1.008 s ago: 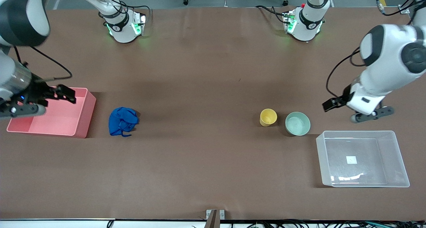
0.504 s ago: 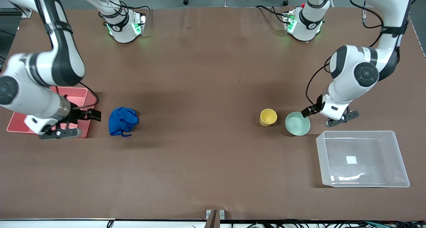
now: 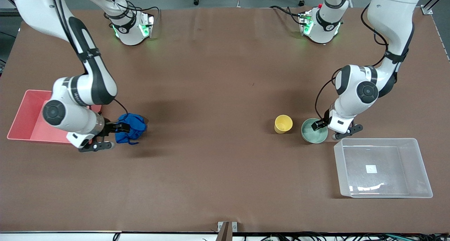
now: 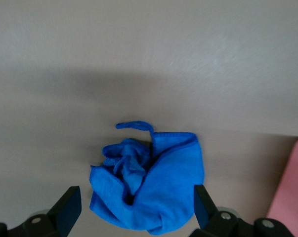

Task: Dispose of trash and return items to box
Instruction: 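Grasp the blue cloth with the right gripper while the left gripper grasps the bowl, then drop the cloth into the pink bin while the left gripper places the bowl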

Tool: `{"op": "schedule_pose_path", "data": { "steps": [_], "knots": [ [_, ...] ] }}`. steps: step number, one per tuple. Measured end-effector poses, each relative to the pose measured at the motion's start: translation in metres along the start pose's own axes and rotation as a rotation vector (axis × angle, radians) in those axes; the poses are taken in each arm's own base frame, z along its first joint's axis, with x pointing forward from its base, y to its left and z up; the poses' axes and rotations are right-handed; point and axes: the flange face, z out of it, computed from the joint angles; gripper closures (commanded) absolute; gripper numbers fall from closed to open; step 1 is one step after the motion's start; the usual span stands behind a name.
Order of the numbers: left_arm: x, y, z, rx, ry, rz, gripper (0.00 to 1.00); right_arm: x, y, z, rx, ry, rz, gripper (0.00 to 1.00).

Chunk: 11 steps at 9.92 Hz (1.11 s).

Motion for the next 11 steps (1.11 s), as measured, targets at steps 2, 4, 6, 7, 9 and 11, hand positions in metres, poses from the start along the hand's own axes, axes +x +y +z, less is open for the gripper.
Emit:
{"op": "schedule_pose_path", "data": {
  "steps": [2,4,6,7,9,11],
  "knots": [
    [0.002,-0.003,0.004,0.003,-0.005,-0.006,0.98,-0.006,-0.005,0.017,-0.003,-0.014,-0.011,0.01],
    [0.007,-0.001,0.001,-0.003,0.005,-0.007,1.0,-0.015,-0.005,0.041,-0.018,0.012,-0.023,0.12],
    [0.04,0.0,-0.031,-0.028,0.055,-0.039,1.0,-0.022,-0.004,0.062,-0.04,-0.003,-0.049,0.5],
    [0.067,-0.006,-0.06,-0.035,0.074,-0.066,1.0,-0.023,-0.004,0.067,-0.047,-0.009,-0.057,0.61],
    [0.111,-0.005,-0.132,-0.041,0.099,-0.089,1.0,-0.023,-0.003,0.071,-0.048,-0.017,-0.059,0.83],
    [0.136,0.002,-0.185,-0.052,0.143,-0.034,1.0,-0.023,-0.004,0.072,-0.048,-0.019,-0.06,0.92]
  ]
}}
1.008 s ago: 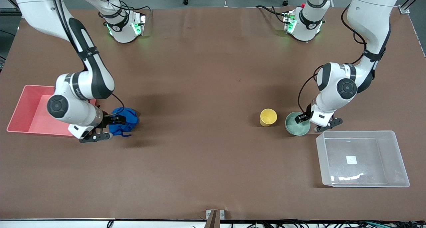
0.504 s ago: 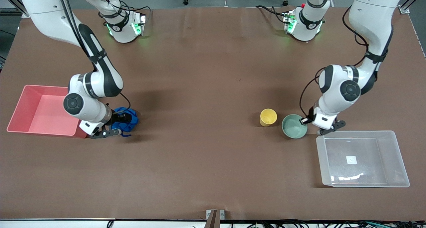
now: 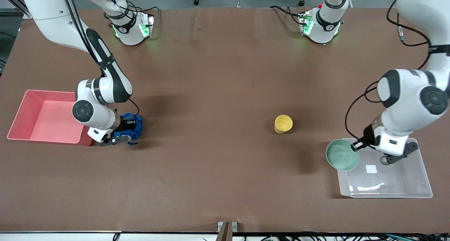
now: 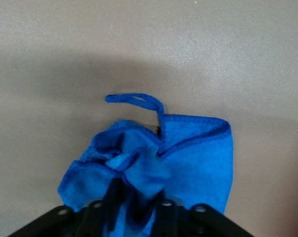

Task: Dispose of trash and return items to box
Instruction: 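Drop the cloth into the pink bin while the left gripper places the bowl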

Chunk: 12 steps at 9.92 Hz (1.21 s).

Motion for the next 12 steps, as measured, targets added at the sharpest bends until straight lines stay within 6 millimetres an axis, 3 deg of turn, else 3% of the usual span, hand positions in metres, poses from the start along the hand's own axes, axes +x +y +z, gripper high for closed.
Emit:
{"op": "schedule_pose_path", "data": {
  "steps": [1,3,5,7,8,9,10,12],
  "knots": [
    [0.02,-0.016,-0.003,-0.001,0.017,0.048,1.0,0.0,-0.001,0.0,0.0,-0.003,-0.001,0.93],
    [0.058,-0.071,0.037,0.01,-0.003,0.129,1.0,-0.001,-0.002,-0.005,0.0,-0.018,-0.004,0.94],
    [0.071,-0.093,0.091,0.019,-0.031,0.16,1.0,-0.003,0.002,-0.031,-0.006,-0.025,0.003,0.94],
    [0.073,-0.107,0.12,0.036,-0.055,0.167,0.95,-0.011,0.017,-0.075,-0.011,-0.025,0.03,0.95],
    [0.073,-0.116,0.129,0.04,-0.067,0.165,0.69,-0.019,0.031,-0.1,-0.012,-0.025,0.043,0.95],
    [0.073,-0.123,0.137,0.043,-0.077,0.16,0.31,-0.031,0.048,-0.127,-0.012,-0.028,0.051,0.95],
    [0.072,-0.125,0.141,0.044,-0.084,0.159,0.0,-0.045,0.072,-0.151,-0.009,-0.028,0.054,0.95],
    [0.076,-0.123,0.135,0.041,-0.069,0.16,0.0,-0.076,0.138,-0.178,0.001,-0.016,0.052,0.95]
  ]
}}
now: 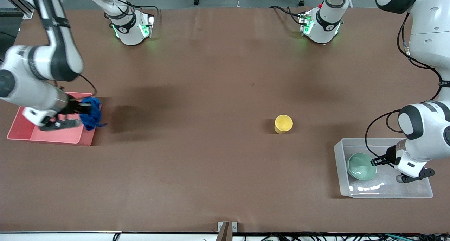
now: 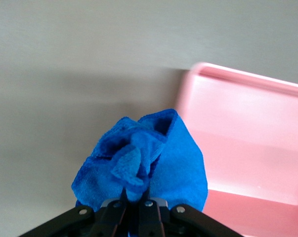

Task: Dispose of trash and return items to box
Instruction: 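Drop the cloth into the pink bin while the left gripper places the bowl, then raise the right gripper away while the left gripper grasps the yellow cup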

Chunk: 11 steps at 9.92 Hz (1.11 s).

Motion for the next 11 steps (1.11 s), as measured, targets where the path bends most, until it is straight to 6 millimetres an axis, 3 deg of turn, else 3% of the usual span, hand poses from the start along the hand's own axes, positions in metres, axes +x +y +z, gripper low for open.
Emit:
{"op": "schedule_pose_path", "data": {
  "steps": [2,3,5,7,8,9,10,11],
  "knots": [
    [0.006,0.011,-0.027,-0.007,0.031,0.012,0.0,-0.024,0.066,0.008,0.015,0.005,0.04,0.94],
    [0.003,0.026,-0.047,-0.006,0.016,0.021,0.0,-0.028,0.084,0.017,-0.001,0.009,0.048,0.93],
    [-0.017,0.075,-0.083,0.002,-0.056,0.01,0.0,-0.023,0.106,0.052,-0.048,0.008,0.042,0.91],
    [-0.049,0.133,-0.102,-0.003,-0.094,-0.04,0.0,-0.02,0.126,0.097,-0.055,0.0,0.05,0.87],
    [-0.069,0.158,-0.104,0.003,-0.11,-0.066,0.0,-0.019,0.134,0.116,-0.054,0.004,0.055,0.66],
    [-0.09,0.18,-0.102,0.016,-0.131,-0.083,0.0,-0.018,0.139,0.129,-0.054,0.01,0.054,0.36],
    [-0.113,0.2,-0.096,0.035,-0.153,-0.1,0.0,-0.016,0.14,0.134,-0.054,0.012,0.051,0.18],
    [-0.135,0.217,-0.085,0.051,-0.169,-0.122,0.01,-0.014,0.139,0.131,-0.057,0.018,0.047,0.13]
  ]
}}
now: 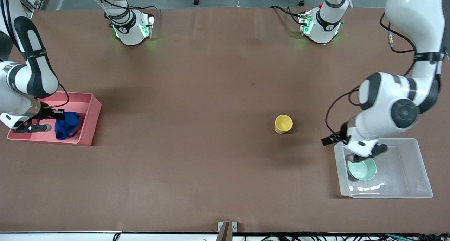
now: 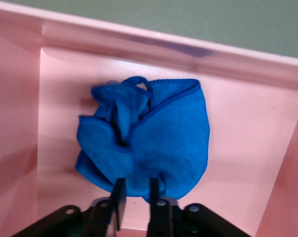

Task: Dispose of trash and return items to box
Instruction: 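Raise the right gripper away while the left gripper grasps the yellow cup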

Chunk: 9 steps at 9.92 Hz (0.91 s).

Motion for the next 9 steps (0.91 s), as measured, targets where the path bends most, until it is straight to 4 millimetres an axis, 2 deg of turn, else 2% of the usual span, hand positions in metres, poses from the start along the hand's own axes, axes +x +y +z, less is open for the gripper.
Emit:
{"op": "schedule_pose_path", "data": {
  "steps": [2,3,5,7,8,9],
  "knots": [
    [-0.036,0.027,0.033,0.002,0.002,-0.059,0.03,0.011,0.003,-0.025,-0.01,0.008,-0.004,0.05],
    [-0.052,0.039,0.047,0.008,-0.002,-0.079,0.06,0.016,0.006,-0.051,-0.011,-0.01,-0.003,0.0],
    [-0.072,0.049,0.066,0.006,0.0,-0.099,0.12,0.027,0.003,-0.124,-0.034,0.002,-0.01,0.0],
    [-0.087,0.056,0.085,0.001,0.003,-0.123,0.19,0.028,-0.025,-0.192,-0.07,0.055,-0.038,0.0],
    [-0.096,0.061,0.095,0.009,-0.007,-0.118,0.29,0.025,-0.049,-0.22,-0.08,0.064,-0.041,0.0],
    [-0.1,0.064,0.102,0.016,-0.016,-0.115,0.43,0.019,-0.079,-0.249,-0.086,0.066,-0.043,0.0]
  ]
}}
